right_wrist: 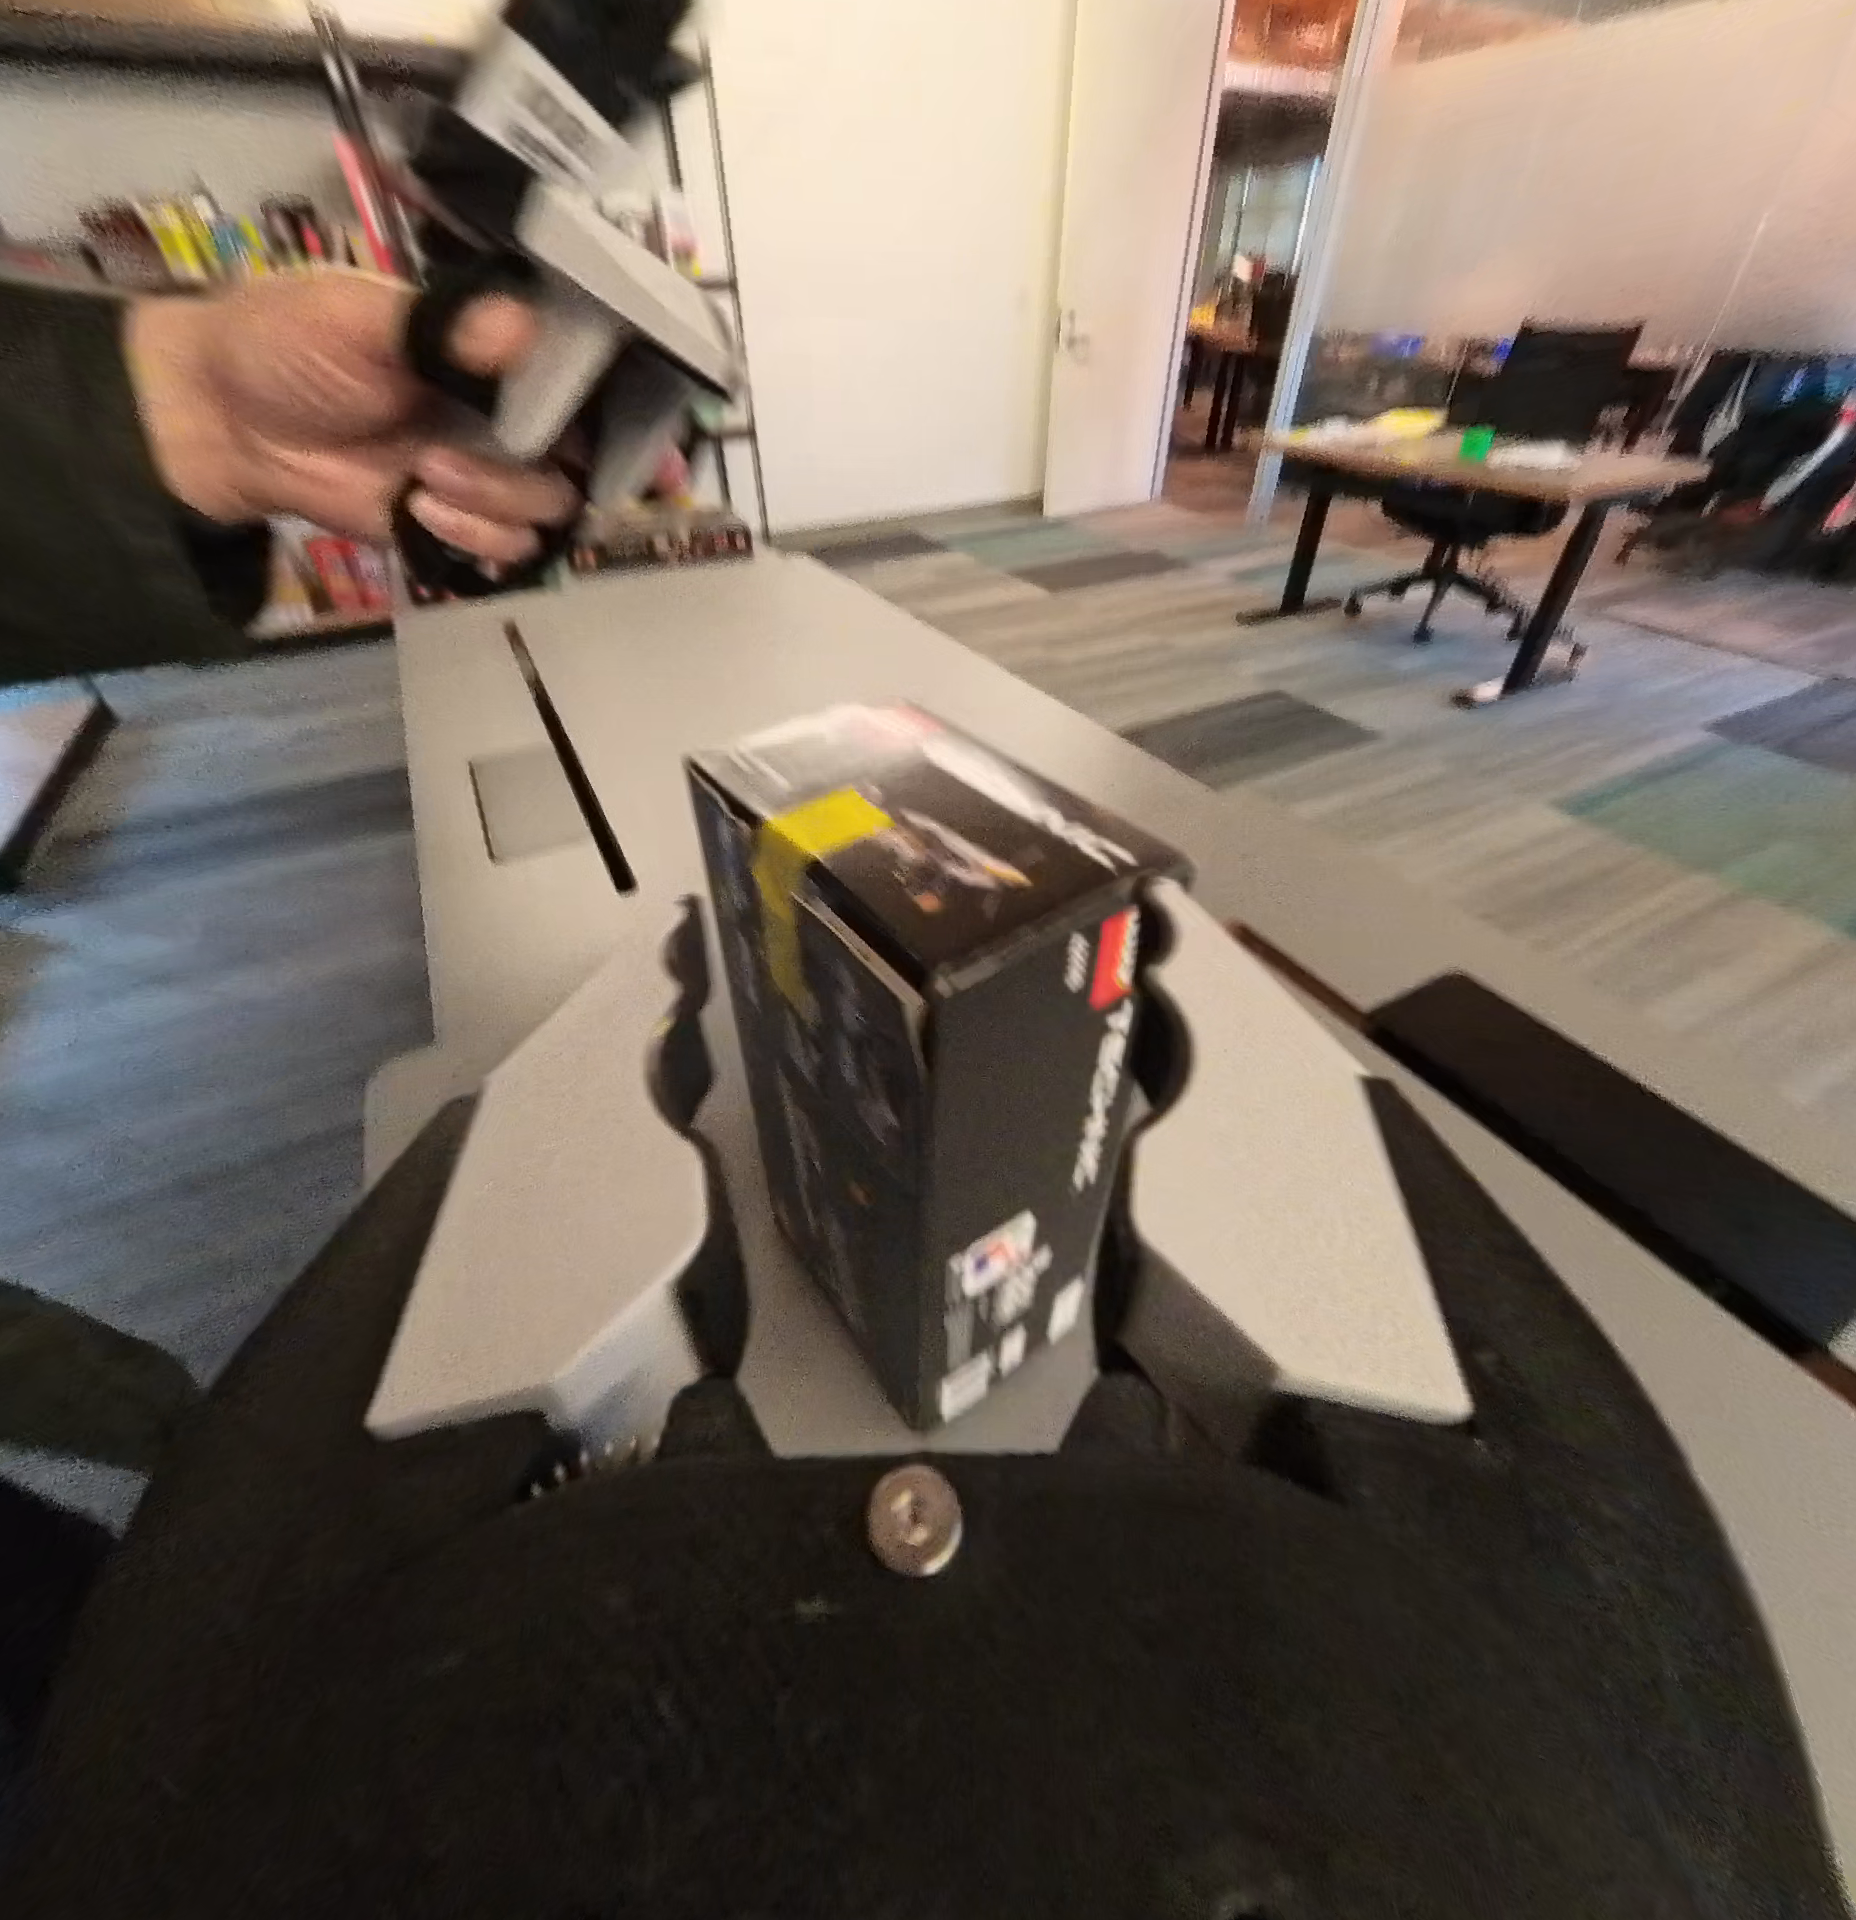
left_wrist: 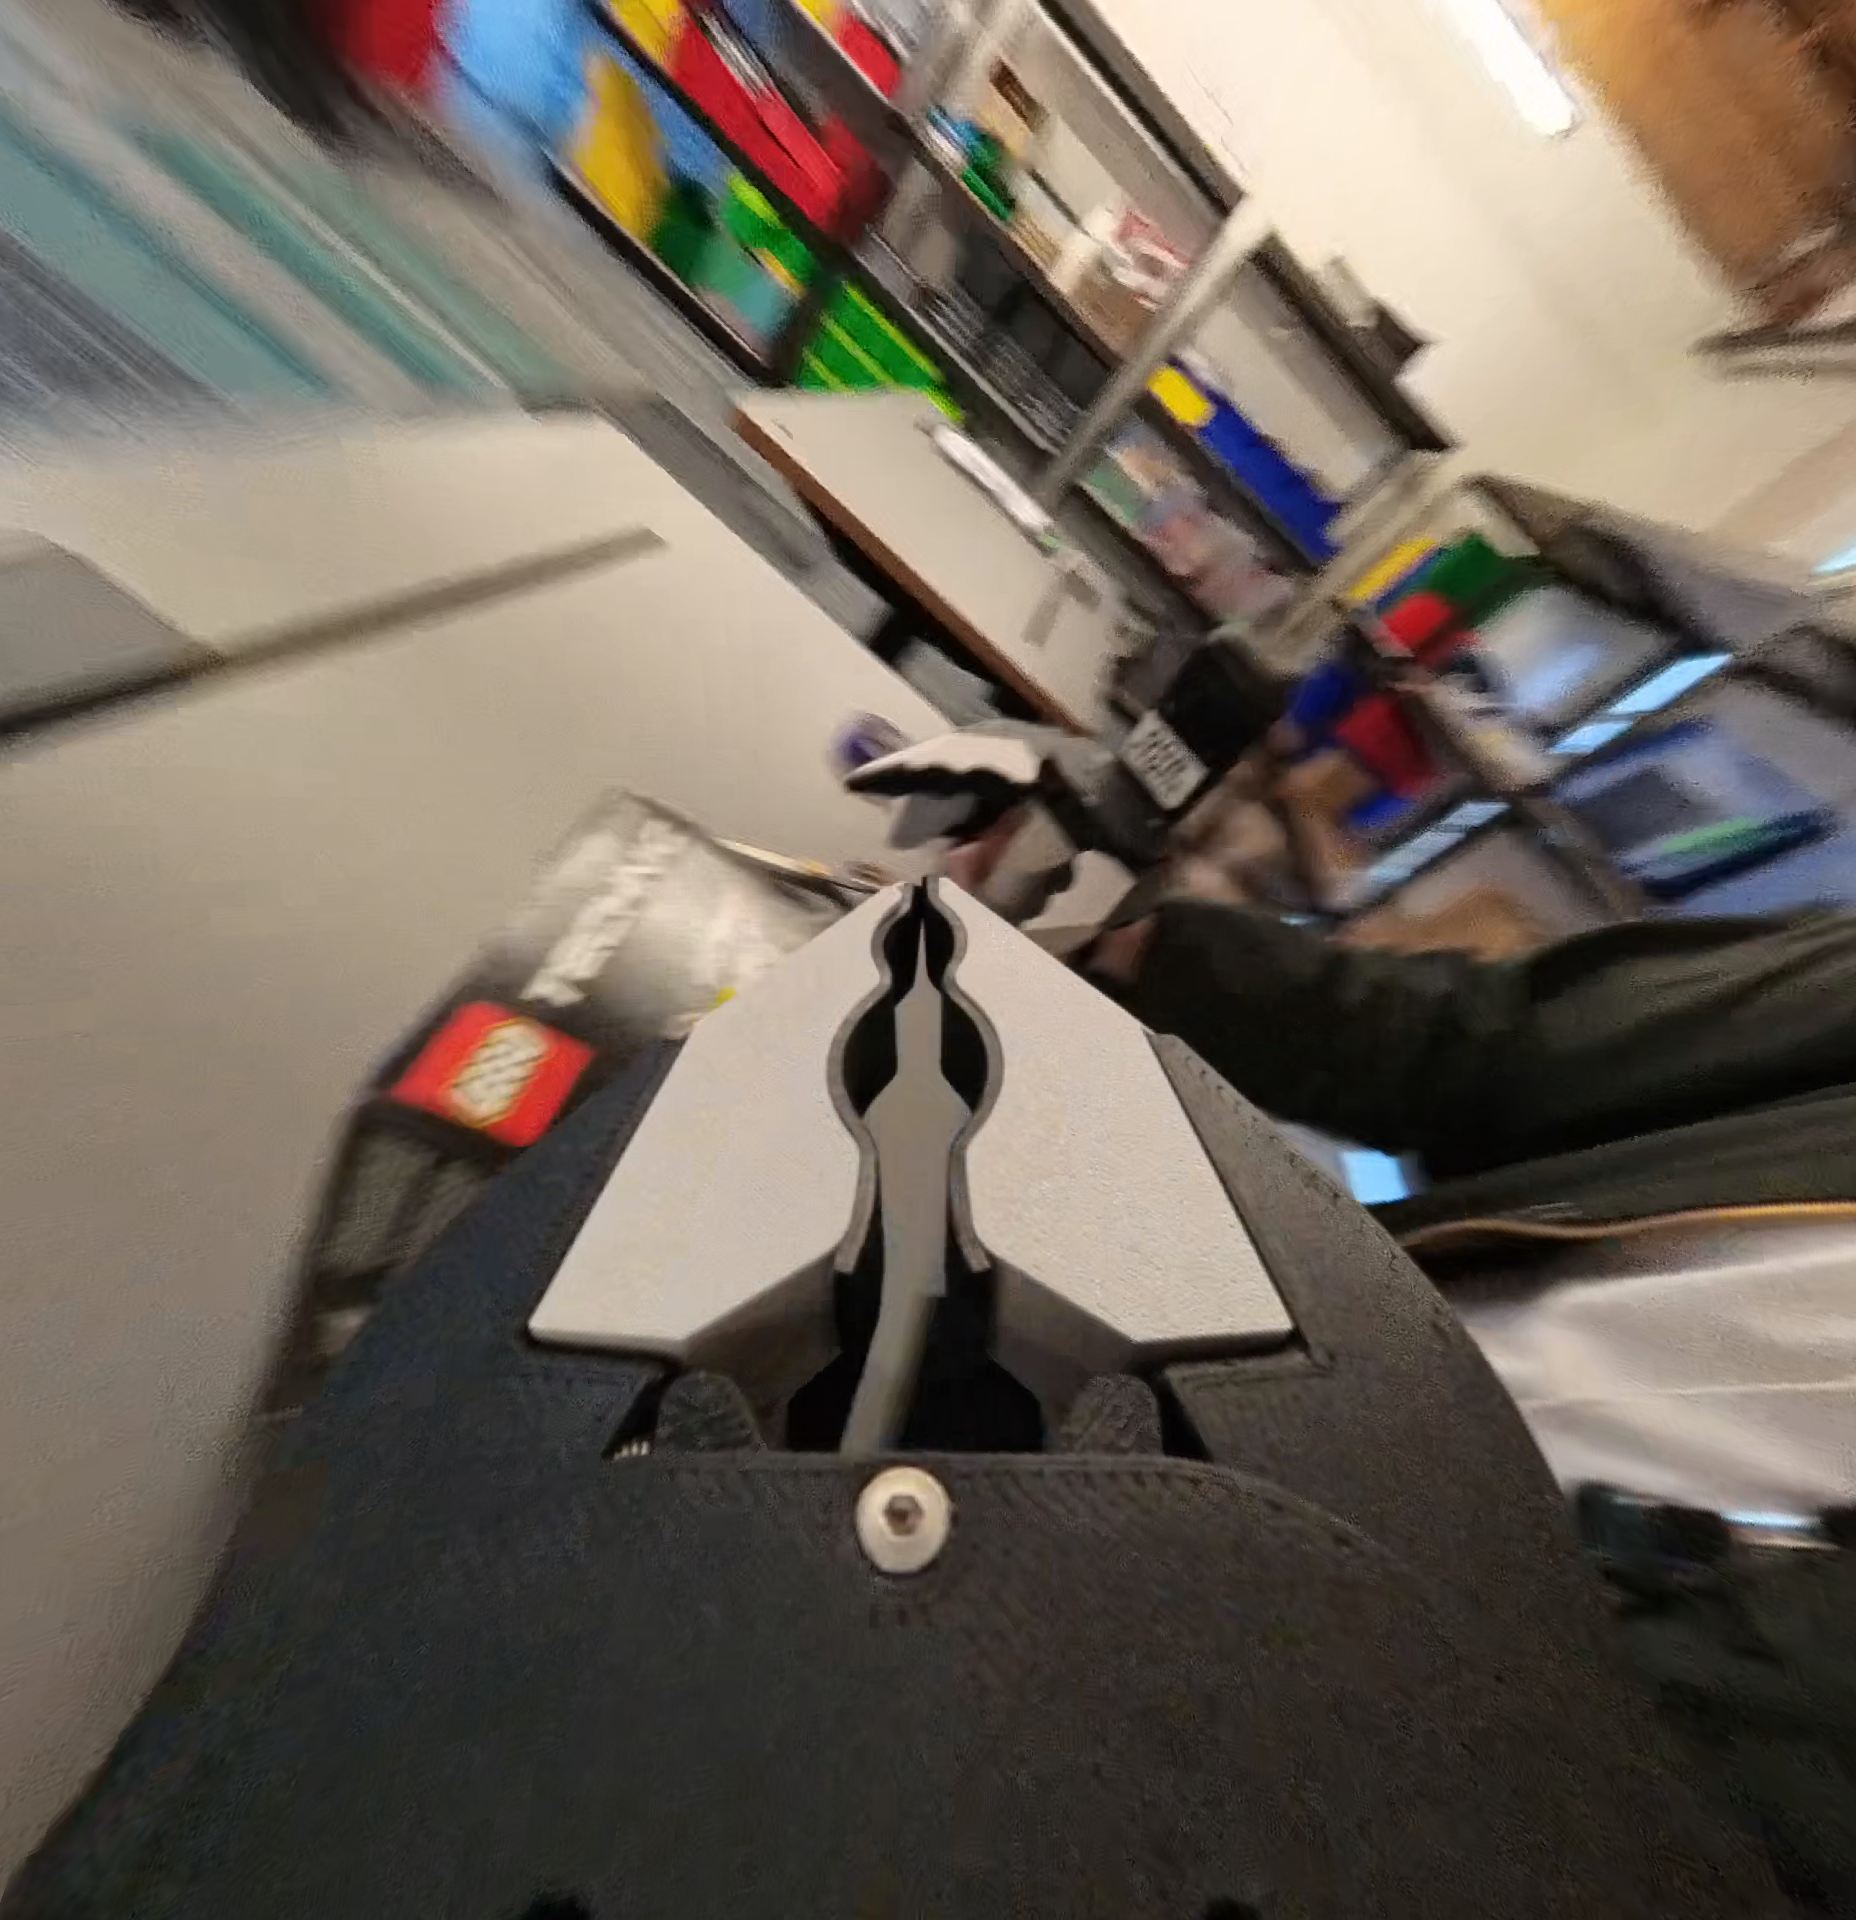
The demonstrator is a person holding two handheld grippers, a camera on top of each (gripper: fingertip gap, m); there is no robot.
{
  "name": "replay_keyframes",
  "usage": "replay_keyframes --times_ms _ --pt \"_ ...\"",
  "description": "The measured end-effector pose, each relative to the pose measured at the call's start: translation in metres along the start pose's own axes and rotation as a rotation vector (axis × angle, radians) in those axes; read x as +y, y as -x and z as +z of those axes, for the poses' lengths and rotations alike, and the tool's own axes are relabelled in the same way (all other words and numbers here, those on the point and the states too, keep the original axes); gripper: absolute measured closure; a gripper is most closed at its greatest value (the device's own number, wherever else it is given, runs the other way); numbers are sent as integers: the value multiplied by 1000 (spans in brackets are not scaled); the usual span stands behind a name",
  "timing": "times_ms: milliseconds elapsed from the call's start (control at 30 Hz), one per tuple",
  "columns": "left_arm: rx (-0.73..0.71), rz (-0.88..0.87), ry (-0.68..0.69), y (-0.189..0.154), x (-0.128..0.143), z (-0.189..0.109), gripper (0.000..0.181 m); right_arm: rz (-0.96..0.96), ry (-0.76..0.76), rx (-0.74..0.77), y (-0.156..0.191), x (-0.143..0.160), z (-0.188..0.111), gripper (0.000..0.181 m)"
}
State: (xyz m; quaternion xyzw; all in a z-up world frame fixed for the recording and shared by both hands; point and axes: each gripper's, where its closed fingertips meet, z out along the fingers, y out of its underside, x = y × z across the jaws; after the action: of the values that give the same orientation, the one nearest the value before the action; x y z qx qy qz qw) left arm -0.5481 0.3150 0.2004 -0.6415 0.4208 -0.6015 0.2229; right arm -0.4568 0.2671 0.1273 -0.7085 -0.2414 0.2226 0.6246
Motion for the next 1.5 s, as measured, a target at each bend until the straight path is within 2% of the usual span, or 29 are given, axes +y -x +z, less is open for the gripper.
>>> replay_keyframes --times_ms 33,67,100,133,167,300,367,433,467,500,600,667,767,833,933,1067,1300,1500 --pt "-87 95 -53 9 2 -15 151 12 55 -21 -8 11 1 89" --pt "-182 163 -120 20 5 -27 106 23 111 -57 -13 24 3 83" --pt "-244 234 -184 29 12 -38 100 19 165 -75 -20 38 7 73" --pt "-276 308 -244 36 21 -43 86 4 221 -84 -28 54 12 61" --pt "-299 358 -255 47 36 -42 68 -13 272 -117 -32 69 18 57" --pt "-330 286 -79 102 123 -5 55 -17 318 -244 -36 117 48 55" --pt "-351 228 -87 126 144 17 45 13 336 -296 -33 144 64 55" --pt "-334 157 -105 144 159 41 49 48 356 -375 -21 166 75 59" --pt "-327 146 -116 150 164 52 51 50 349 -413 -14 169 79 66" --pt "-357 148 -149 156 162 56 48 39 316 -407 -14 167 84 66" --pt "-403 73 -226 156 155 53 50 129 307 -427 -12 160 87 68" --pt "-444 -1 -311 144 150 42 50 229 288 -466 -1 144 89 68" --pt "-554 -11 -414 104 140 5 50 233 223 -561 33 101 96 68" --pt "-656 -11 -476 69 136 -33 50 220 216 -665 71 71 105 68" --pt "-831 12 -531 5 139 -102 50 151 207 -850 148 27 119 68" --pt "-1074 15 -603 -84 168 -204 50 79 180 -1107 273 -20 143 68" --pt "-1479 17 -779 -239 269 -396 50 23 125 -1511 533 -63 184 68" --pt "-1731 -58 -884 -351 365 -543 50 8 149 -1782 742 -79 215 68"
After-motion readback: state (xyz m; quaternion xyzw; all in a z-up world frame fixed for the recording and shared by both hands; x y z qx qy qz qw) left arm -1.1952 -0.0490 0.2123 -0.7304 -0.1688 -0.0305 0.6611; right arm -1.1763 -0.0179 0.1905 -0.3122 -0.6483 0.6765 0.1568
